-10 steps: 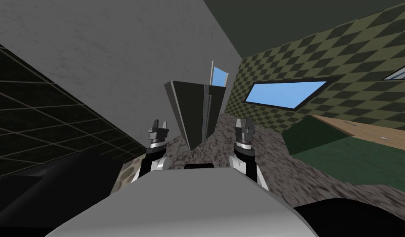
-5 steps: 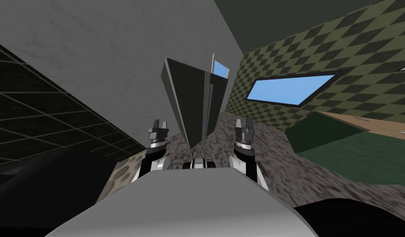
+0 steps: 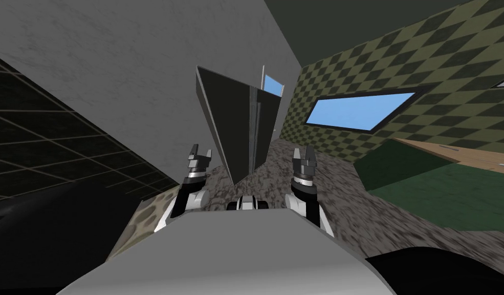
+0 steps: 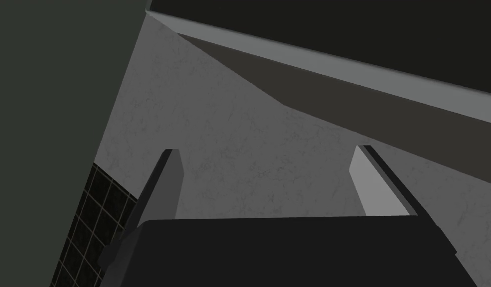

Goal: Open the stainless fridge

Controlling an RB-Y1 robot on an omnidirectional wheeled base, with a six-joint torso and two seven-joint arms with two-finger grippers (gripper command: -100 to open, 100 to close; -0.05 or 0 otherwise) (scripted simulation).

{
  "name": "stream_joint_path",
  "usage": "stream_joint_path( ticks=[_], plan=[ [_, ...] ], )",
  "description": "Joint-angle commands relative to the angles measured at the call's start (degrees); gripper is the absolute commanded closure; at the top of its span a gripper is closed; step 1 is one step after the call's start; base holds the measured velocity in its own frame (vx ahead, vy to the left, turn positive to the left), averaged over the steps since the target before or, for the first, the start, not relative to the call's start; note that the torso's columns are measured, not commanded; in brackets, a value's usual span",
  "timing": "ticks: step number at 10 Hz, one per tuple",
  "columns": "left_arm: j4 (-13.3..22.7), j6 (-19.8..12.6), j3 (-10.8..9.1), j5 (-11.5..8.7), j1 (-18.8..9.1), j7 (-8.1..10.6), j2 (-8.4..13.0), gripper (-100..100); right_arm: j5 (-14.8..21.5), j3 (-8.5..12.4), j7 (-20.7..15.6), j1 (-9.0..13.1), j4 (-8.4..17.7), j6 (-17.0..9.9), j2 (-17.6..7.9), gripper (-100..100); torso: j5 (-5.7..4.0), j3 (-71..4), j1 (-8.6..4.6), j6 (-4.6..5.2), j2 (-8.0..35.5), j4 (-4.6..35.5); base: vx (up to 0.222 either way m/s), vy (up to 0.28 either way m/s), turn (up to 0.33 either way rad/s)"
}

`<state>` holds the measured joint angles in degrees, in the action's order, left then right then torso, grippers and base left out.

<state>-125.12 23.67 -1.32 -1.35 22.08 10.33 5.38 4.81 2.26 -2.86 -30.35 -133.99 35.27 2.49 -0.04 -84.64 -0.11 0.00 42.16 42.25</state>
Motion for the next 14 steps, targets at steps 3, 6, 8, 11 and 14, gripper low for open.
stream_joint_path(
  ticks=[3, 6, 8, 11, 14],
  plan=[
    [3.9, -6.41, -4.11, 1.88, -7.71, 1.68, 2.35, -100, 0.0, 0.0, 0.0, 0.0, 0.0, 0.0, 0.0, 0, 0.08, 0.14, 0.24, 0.0, 0.23, 0.07, -0.013, -0.157, 0.006],
    [5.15, -8.97, -5.51, 2.5, -12.38, 2.27, 2.76, -100, 0.0, 0.0, 0.0, 0.0, 0.0, 0.0, 0.0, 0, 0.06, 0.05, 0.2, 0.0, 0.09, 0.03, -0.007, -0.134, 0.007],
    [6.49, -11.4, -6.98, 3.18, -15.65, 2.91, 3.11, -100, 0.0, 0.01, 0.0, 0.0, 0.0, 0.0, -0.01, 0, 0.05, 0.04, 0.13, 0.0, 0.07, 0.02, 0.014, -0.12, 0.008],
    [9.4, -16.62, -10.11, 4.63, -21.02, 4.31, 3.68, -100, 0.0, 0.0, 0.0, 0.0, 0.0, 0.0, 0.0, 0, 0.0, 0.09, 0.06, 0.0, 0.17, 0.05, 0.01, -0.173, 0.009],
    [10.94, -19.44, -11.73, 5.41, -26.33, 5.07, 3.93, -100, 0.0, 0.01, 0.0, 0.0, 0.0, 0.0, -0.01, 0, 0.08, 0.07, 0.25, -0.01, 0.13, 0.04, 0.006, -0.129, 0.009]
  ],
)
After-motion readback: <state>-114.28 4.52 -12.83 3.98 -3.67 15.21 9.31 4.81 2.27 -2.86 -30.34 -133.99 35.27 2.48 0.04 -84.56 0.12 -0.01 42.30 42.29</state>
